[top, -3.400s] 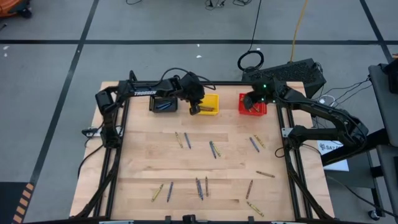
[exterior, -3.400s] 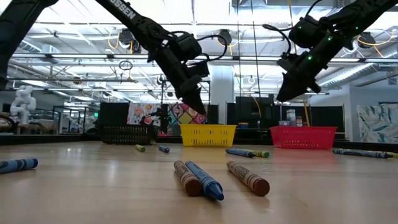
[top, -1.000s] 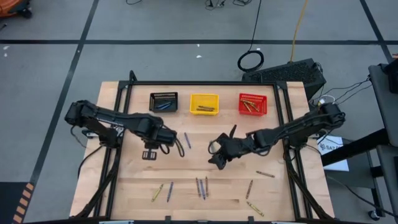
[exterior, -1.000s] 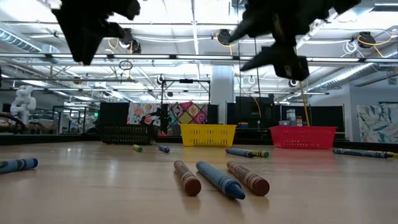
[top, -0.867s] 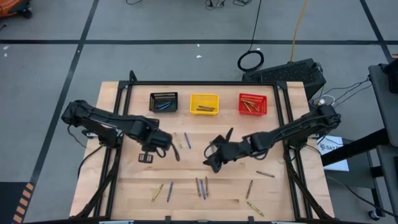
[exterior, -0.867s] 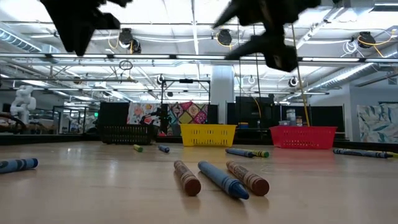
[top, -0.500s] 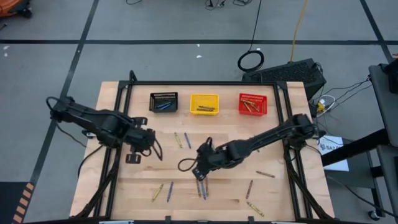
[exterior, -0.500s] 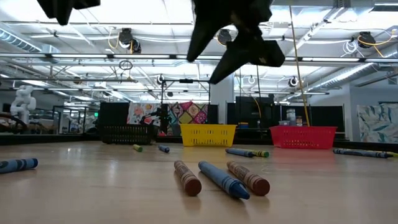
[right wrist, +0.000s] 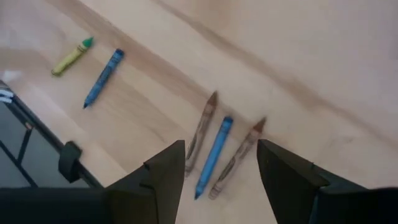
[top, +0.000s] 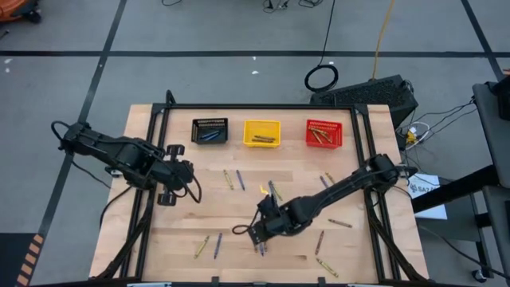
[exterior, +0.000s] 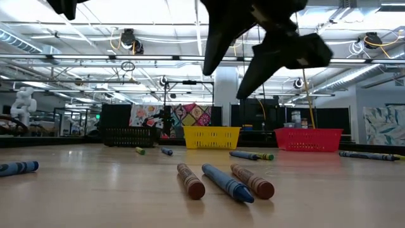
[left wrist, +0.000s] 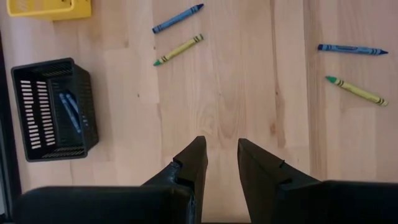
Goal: Sort crayons
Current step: Put the brown crayon into the yellow bin
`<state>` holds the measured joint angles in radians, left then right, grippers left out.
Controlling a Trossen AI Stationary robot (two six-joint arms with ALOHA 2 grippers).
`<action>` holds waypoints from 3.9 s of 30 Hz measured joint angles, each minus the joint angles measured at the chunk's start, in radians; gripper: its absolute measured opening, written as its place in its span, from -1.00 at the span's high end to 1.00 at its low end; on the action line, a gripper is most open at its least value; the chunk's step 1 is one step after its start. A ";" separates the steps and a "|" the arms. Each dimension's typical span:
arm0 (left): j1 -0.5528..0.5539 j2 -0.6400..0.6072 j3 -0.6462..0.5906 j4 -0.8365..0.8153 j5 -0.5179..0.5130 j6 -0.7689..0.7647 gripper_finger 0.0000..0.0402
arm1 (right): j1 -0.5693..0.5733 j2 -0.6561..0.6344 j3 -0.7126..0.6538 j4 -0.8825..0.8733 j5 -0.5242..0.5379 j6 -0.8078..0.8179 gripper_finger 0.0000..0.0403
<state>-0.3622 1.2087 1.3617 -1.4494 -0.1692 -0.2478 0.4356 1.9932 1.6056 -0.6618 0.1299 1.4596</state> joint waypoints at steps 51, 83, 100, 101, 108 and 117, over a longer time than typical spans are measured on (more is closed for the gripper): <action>-0.058 0.001 -0.003 0.002 0.008 -0.084 0.56 | 0.048 0.153 0.000 0.017 -0.029 0.195 0.21; -0.058 0.001 -0.003 0.002 0.007 -0.080 0.56 | 0.042 0.208 0.001 -0.070 -0.116 0.208 0.61; -0.058 0.001 -0.003 0.003 0.007 -0.080 0.56 | 0.004 0.210 0.001 -0.150 -0.156 0.135 0.64; -0.058 0.001 -0.003 0.003 0.007 -0.080 0.56 | -0.001 0.210 0.001 -0.151 -0.158 0.120 0.64; -0.058 0.001 -0.003 0.003 0.007 -0.081 0.56 | -0.023 0.216 -0.001 -0.151 -0.157 -0.037 0.72; -0.064 0.000 -0.004 0.003 -0.047 -0.086 0.56 | -0.029 0.253 0.002 -0.136 -0.148 -0.092 0.96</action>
<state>-0.4258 1.2091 1.3572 -1.4462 -0.2163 -0.3341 0.4065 2.2467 1.6073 -0.7975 -0.0186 1.3676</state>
